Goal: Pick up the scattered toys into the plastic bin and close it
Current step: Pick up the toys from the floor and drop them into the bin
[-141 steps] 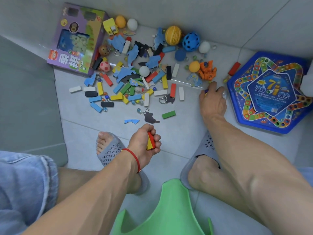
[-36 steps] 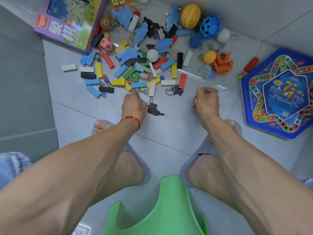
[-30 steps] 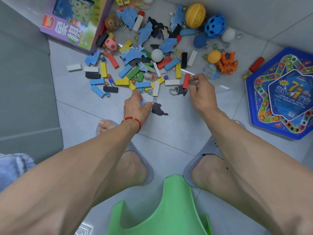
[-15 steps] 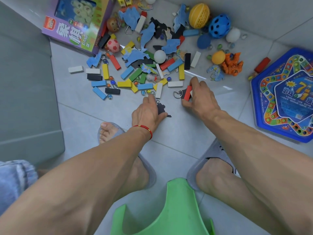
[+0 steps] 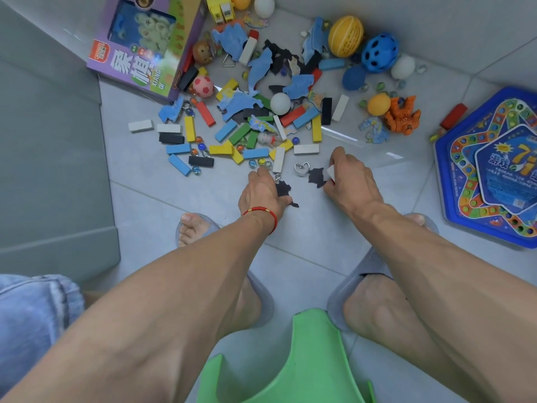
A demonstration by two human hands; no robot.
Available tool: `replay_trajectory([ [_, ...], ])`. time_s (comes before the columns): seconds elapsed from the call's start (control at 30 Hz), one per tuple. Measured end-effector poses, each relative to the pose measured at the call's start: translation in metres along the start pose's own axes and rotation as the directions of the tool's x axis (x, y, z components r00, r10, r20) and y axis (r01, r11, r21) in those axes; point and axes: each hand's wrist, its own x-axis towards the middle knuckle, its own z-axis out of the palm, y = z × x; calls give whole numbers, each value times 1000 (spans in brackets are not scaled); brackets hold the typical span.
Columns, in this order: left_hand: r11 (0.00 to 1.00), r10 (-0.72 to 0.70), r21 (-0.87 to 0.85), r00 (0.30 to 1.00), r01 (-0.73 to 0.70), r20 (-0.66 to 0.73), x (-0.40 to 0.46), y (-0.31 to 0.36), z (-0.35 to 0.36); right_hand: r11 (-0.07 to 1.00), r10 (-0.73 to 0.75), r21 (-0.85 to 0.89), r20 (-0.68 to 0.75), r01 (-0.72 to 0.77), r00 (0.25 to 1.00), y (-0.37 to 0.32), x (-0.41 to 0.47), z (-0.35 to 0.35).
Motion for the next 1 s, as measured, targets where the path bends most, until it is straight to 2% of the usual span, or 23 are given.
replay_trajectory([
  [0.2, 997, 42, 60, 996, -47, 80, 3, -3, -6, 999, -25, 21, -30, 26, 999, -14, 3, -3],
  [0.33, 992, 91, 75, 987, -101, 130, 1, -10, -11, 995, -97, -15, 39, 98, 995, -21, 3, 4],
  [0.4, 993, 75, 80, 993, -82, 97, -3, -17, -12, 998, -61, 0, 70, 61, 996, -20, 1, 9],
  [0.53, 1000, 10, -15, 1000, -10, -9, -9, -22, -11, 996, 42, 73, 64, -47, 997, -14, -9, 13],
  [0.67, 998, 56, 28, 996, -54, -71, -11, -15, -6, 991, 59, 119, 75, -67, 995, -9, -20, 13],
  [0.87, 991, 58, 123, 992, -43, -115, -7, 0, 6, 987, -38, 158, 40, 31, 998, -7, -21, -7],
  [1.0, 998, -21, 53, 999, 23, -38, -7, 1, 3, 982, -183, 60, 67, 179, 981, -19, -8, -7],
])
